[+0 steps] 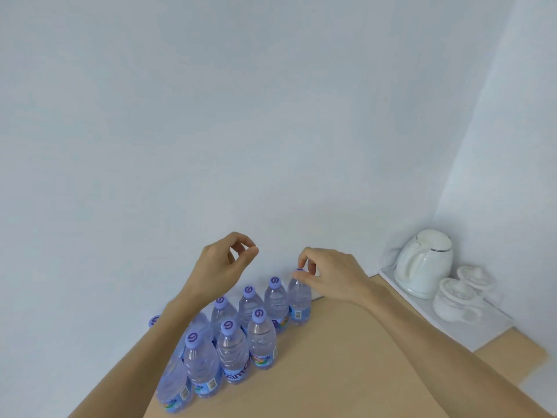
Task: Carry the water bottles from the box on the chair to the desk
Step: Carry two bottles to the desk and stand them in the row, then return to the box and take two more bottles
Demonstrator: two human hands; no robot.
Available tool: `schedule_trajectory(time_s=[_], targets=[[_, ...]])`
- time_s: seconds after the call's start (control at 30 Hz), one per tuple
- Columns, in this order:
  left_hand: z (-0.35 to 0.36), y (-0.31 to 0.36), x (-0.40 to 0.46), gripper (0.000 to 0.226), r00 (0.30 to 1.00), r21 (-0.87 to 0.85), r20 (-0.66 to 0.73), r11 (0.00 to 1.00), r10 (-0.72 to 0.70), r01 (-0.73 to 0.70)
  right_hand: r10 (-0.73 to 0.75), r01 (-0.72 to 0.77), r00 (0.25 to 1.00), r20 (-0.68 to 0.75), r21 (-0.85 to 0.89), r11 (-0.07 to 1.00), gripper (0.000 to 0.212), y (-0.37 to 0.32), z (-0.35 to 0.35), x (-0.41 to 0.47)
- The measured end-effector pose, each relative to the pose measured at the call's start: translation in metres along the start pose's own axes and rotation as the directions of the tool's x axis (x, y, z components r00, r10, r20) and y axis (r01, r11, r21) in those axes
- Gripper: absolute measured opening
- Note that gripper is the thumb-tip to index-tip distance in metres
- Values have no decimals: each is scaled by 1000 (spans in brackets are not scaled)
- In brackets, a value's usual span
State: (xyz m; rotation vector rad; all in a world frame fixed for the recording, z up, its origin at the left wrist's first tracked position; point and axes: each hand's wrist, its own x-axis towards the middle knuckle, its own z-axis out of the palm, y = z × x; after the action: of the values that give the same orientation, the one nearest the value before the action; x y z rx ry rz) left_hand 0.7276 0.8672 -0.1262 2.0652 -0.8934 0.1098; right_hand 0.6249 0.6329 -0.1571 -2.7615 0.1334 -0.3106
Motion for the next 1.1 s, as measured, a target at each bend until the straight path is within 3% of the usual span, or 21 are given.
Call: schedule_trajectory(time_s=[0.23,0.5,0.8,1.1], targets=[[42,117,38,3,976,-116,3,970,216,-214,100,-111,977,-190,-52,992,24,51,-105,-72],[148,277,48,8,907,-311,68,873,415,-376,263,-315,907,-328,-117,942,20,137,-217,-215],[292,451,25,8,802,-552,173,731,572,-402,471,-600,735,-488,-145,787,21,232,-311,-395],[415,586,15,10,682,-640,230,635,695,-432,598,-785,537,-595,-92,613,16,308,-371,-516]])
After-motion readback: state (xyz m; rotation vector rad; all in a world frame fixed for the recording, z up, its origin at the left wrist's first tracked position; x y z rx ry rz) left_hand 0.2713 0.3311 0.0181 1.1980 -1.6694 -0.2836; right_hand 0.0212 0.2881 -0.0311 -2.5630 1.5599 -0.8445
